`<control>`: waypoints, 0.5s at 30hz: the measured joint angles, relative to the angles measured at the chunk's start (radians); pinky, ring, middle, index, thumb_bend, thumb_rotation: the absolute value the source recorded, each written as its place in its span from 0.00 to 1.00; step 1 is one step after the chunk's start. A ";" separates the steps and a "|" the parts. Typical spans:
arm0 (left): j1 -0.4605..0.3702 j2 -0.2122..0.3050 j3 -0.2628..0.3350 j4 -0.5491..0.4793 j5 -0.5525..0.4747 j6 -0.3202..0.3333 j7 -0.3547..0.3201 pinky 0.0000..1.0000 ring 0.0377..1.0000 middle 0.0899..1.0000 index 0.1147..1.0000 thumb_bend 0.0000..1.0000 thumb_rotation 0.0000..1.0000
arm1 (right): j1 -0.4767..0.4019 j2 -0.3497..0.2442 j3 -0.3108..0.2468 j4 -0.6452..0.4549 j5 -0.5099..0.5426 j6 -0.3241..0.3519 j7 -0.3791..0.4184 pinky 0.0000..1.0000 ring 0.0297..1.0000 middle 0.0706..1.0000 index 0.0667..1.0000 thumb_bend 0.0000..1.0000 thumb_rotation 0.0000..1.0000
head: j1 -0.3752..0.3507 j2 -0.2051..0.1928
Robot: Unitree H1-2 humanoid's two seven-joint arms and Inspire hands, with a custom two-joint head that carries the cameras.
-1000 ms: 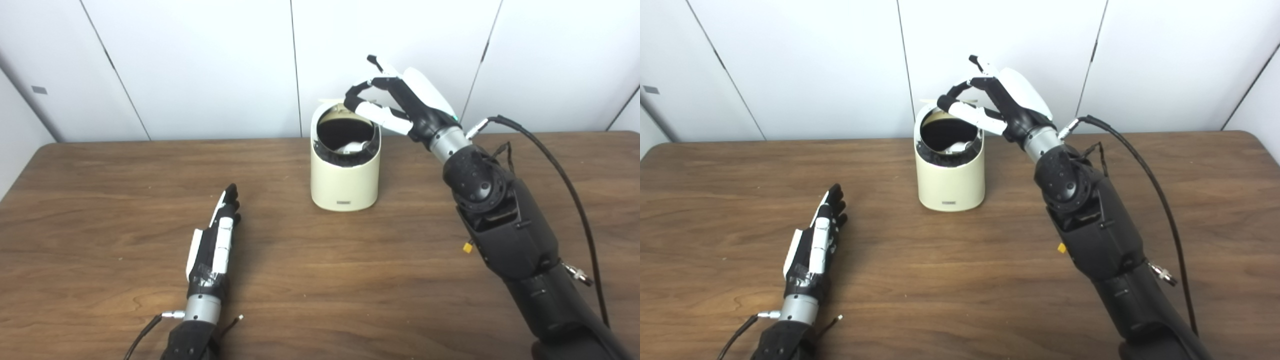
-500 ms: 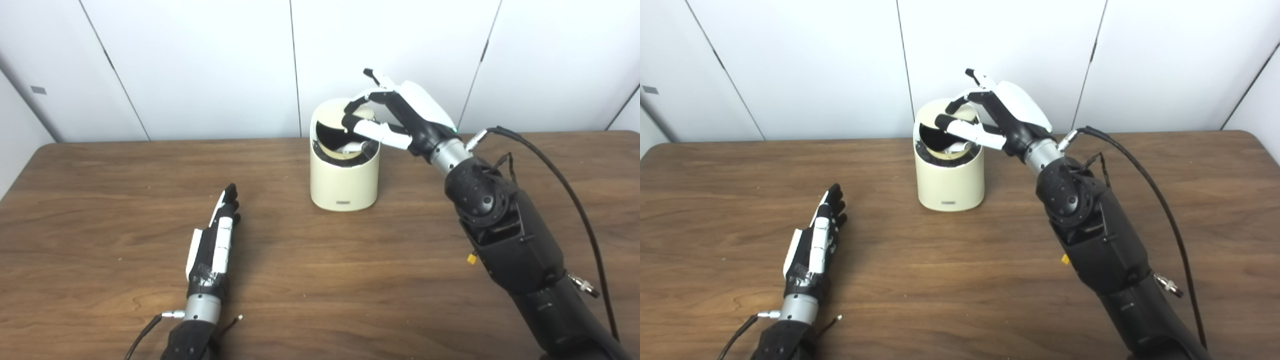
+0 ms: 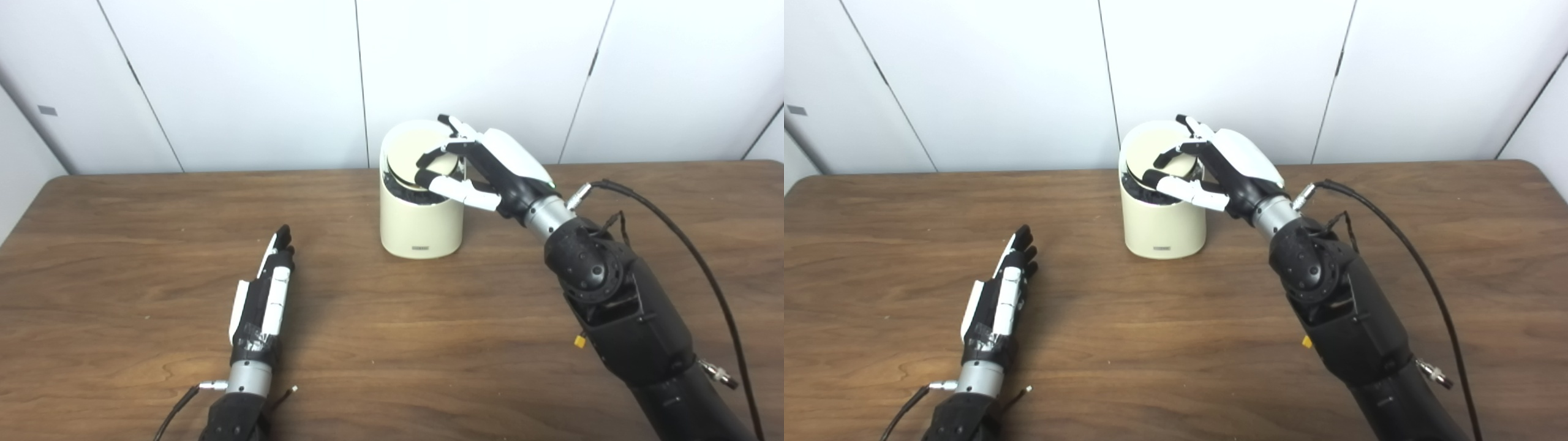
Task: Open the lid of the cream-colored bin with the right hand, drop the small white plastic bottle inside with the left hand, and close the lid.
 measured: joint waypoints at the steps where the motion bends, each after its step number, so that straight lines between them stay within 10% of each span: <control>1: 0.000 -0.001 0.000 0.000 0.003 0.000 0.004 0.99 0.99 1.00 1.00 0.67 0.95 | 0.005 0.000 -0.001 -0.005 0.000 0.000 0.001 1.00 1.00 1.00 0.63 0.58 1.00 | 0.000 0.000; 15: 0.000 -0.007 -0.002 -0.003 0.008 0.004 0.011 0.99 0.98 1.00 1.00 0.68 0.94 | 0.031 -0.004 -0.004 -0.025 -0.006 0.000 0.017 1.00 1.00 1.00 0.65 0.58 1.00 | 0.005 0.008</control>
